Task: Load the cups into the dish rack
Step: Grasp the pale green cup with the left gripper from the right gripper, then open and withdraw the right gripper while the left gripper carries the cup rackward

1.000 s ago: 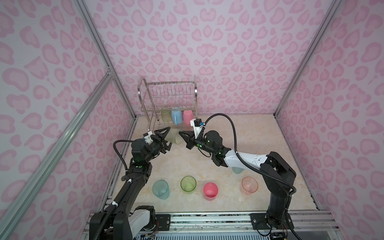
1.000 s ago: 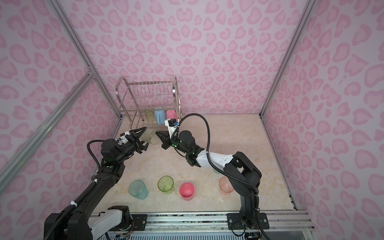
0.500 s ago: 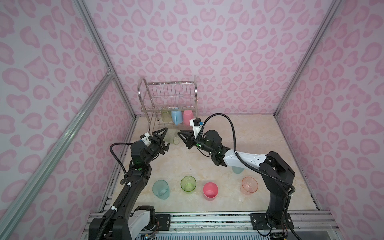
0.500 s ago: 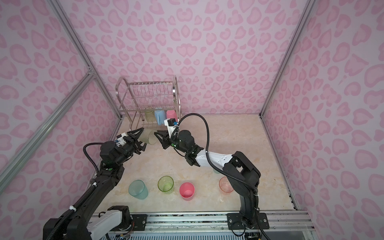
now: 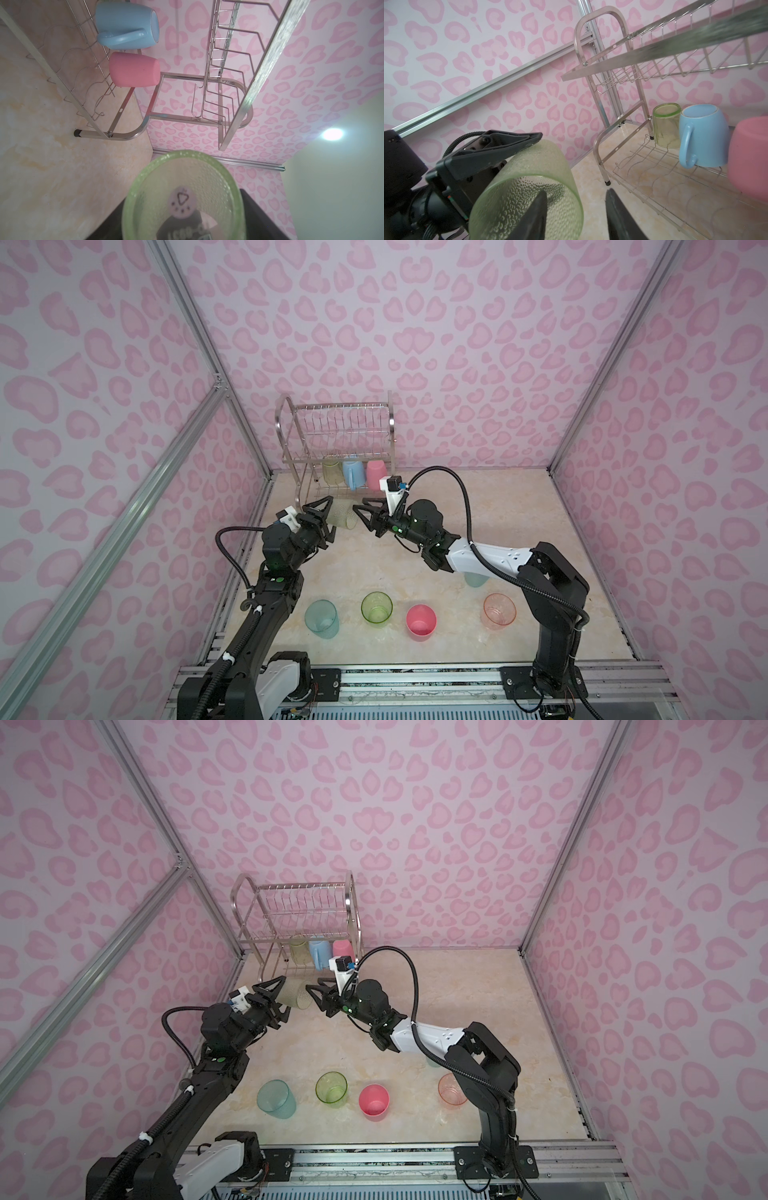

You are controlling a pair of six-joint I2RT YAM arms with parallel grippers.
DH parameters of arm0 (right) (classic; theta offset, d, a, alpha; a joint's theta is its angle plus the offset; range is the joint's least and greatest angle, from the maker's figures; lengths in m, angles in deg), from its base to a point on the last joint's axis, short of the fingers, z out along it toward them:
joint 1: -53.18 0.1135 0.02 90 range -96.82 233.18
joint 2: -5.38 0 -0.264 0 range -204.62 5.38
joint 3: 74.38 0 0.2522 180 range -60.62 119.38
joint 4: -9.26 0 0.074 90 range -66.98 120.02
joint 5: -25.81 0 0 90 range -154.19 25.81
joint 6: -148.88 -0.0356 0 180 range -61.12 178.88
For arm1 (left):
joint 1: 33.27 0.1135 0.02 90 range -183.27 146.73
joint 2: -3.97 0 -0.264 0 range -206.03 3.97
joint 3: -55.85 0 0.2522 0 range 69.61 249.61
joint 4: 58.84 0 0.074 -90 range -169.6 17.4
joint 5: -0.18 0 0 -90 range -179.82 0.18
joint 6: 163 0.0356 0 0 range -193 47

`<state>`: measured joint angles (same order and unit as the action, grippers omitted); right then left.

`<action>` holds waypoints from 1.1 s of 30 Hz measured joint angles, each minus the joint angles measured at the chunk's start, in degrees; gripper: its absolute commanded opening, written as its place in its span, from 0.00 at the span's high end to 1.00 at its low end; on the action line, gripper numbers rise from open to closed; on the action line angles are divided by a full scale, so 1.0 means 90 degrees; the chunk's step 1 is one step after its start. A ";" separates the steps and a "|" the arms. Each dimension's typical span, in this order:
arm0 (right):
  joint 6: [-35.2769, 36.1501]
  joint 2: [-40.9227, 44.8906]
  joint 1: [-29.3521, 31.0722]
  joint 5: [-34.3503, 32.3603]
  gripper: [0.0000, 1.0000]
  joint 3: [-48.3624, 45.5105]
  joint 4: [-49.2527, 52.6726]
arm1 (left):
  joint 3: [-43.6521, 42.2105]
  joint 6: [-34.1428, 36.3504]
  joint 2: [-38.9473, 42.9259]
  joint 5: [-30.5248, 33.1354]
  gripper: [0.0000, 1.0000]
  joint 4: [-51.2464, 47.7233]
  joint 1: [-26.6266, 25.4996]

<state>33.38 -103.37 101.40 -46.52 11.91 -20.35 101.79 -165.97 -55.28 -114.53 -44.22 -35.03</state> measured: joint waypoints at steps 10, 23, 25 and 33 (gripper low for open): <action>0.0024 0.0087 -0.0095 -0.0148 0.47 -0.0155 0.0102 | 0.0061 0.0408 -0.0270 0.0124 0.34 -0.0010 0.0046; 0.0075 0.0522 -0.0476 -0.0454 0.46 -0.0777 0.0148 | 0.0578 0.1763 -0.0631 0.0488 0.36 -0.0478 0.0187; 0.0075 0.0576 -0.0544 -0.0459 0.46 -0.0872 0.0131 | 0.0639 0.2103 -0.0629 0.0695 0.36 -0.0627 0.0185; 0.0078 0.0862 -0.0753 -0.0459 0.47 -0.1333 -0.0029 | 0.0675 0.3495 -0.0646 0.1717 0.36 -0.1061 -0.0063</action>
<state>34.08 -95.61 94.63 -50.65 -0.09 -20.62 107.87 -134.52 -61.09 -99.08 -53.77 -35.60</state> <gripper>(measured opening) 0.532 0.714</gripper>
